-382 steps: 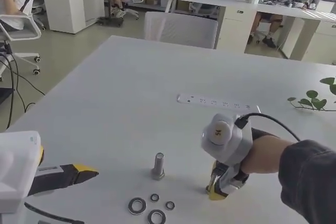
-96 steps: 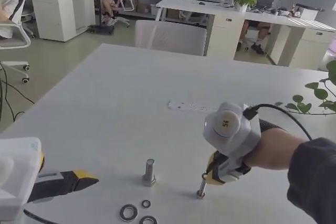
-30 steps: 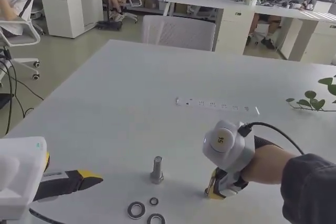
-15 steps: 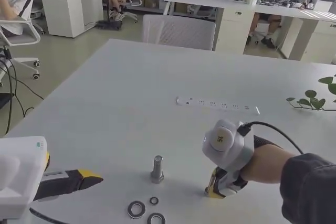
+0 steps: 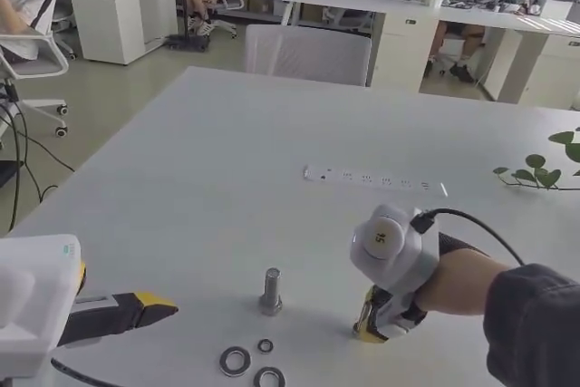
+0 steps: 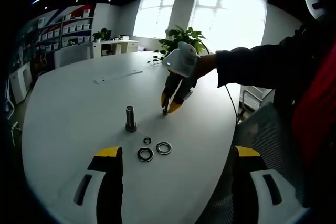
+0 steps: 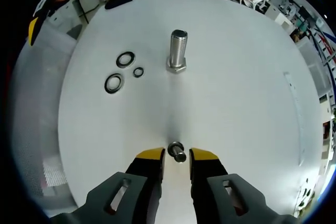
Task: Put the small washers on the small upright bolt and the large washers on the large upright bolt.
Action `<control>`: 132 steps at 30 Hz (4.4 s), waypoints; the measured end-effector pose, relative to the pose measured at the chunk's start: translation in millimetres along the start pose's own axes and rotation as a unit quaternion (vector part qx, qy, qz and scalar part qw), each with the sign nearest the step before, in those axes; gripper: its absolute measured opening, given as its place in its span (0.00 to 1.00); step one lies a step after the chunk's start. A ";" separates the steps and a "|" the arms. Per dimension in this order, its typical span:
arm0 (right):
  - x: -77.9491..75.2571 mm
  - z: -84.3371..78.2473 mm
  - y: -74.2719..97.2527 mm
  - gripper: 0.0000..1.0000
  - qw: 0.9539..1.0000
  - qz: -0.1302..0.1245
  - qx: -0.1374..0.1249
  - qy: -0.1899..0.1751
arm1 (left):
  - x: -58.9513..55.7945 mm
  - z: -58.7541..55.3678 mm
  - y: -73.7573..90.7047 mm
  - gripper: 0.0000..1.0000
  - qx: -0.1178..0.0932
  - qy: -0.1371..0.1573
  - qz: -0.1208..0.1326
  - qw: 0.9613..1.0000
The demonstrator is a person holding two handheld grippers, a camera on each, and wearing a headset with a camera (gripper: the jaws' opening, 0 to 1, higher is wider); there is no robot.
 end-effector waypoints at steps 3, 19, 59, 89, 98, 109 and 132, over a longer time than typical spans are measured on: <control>0.1 -0.7 1.0 0.21 1.000 0.000 -0.001 -0.003 | 0.0 0.1 -0.2 0.86 0.000 0.000 0.000 1.000; 2.4 -3.2 4.4 0.33 1.000 0.004 -0.013 -0.013 | -1.6 2.0 0.6 0.86 -0.002 -0.003 -0.002 1.000; 52.3 -32.3 19.5 0.34 1.000 0.002 -0.002 -0.017 | -7.5 6.0 2.8 0.86 -0.014 -0.013 -0.004 1.000; 67.2 47.7 23.4 0.32 0.997 0.010 -0.053 0.049 | -12.5 6.7 9.0 0.86 -0.023 -0.016 -0.002 1.000; 59.4 77.2 10.4 0.29 0.996 0.017 -0.055 0.067 | -9.8 3.3 12.0 0.86 -0.023 -0.011 0.003 1.000; 54.6 88.1 -10.0 0.27 0.996 0.029 -0.054 0.064 | -7.5 -0.1 11.7 0.86 -0.021 -0.005 0.006 1.000; 49.6 95.5 -40.8 0.21 0.997 0.030 -0.041 0.056 | -2.5 -3.1 13.1 0.86 -0.019 0.002 0.009 1.000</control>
Point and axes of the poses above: the centre of the closed fingertips' face, and the gripper's own axes: y roughly backward along the fingers, x roughly to its left, z roughly out of its top, the point moved 9 cm from there along y, roughly backward along the fingers, and after that the axes turned 5 degrees about z, right-handed, at the moved point
